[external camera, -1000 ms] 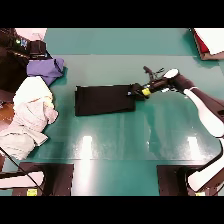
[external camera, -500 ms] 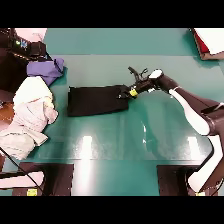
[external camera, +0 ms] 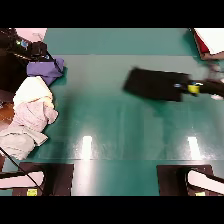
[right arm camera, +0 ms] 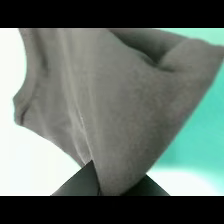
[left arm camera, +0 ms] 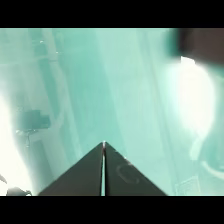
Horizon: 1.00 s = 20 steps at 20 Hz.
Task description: Fold the shirts.
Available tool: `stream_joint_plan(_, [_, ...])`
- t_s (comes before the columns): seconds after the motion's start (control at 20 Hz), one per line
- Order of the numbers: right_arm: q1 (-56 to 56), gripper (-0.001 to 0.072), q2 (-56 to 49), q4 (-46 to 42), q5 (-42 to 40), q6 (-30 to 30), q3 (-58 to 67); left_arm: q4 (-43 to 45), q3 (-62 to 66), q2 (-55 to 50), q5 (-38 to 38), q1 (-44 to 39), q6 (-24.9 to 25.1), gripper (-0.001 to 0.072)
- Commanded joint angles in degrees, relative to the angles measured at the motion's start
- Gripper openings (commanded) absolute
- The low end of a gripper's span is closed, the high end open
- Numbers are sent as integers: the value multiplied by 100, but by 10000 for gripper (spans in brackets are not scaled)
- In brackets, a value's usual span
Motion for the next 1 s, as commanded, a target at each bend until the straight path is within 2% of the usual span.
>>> stream_joint_plan(0.0, [-2280, 15, 1462, -168, -621, 28, -1191, -170, 2, 0, 17, 2, -66, 25])
stream_joint_plan(0.1, [-3504, 15, 1814, -173, -581, 26, -1565, -260, 2, 0, 101, 2, -151, 25])
stream_joint_plan(0.25, [-4647, 15, 1843, -229, -562, 22, -1950, -446, 2, 0, 140, 2, -149, 25])
stream_joint_plan(0.5, [-4876, 15, 1132, -1582, 109, 87, -1434, -466, 2, 0, 55, 2, -146, 25])
stream_joint_plan(0.6, [-4883, 18, 914, -2275, 505, 426, -979, -466, 2, 0, 57, 2, -144, 25])
stream_joint_plan(0.65, [-4889, 60, 817, -2605, 734, 546, -739, -466, 2, 0, 59, 2, -142, 25])
stream_joint_plan(0.75, [-4887, 601, 608, -3187, 1268, 544, -214, -466, 2, 0, 57, 2, -140, 25])
stream_joint_plan(0.8, [-4887, 690, 522, -3477, 1499, 546, 50, -466, 2, 0, 52, 2, -140, 25])
stream_joint_plan(0.95, [-4887, 685, 424, -3947, 1987, 802, 789, -466, 2, 0, -2, 2, -138, 25])
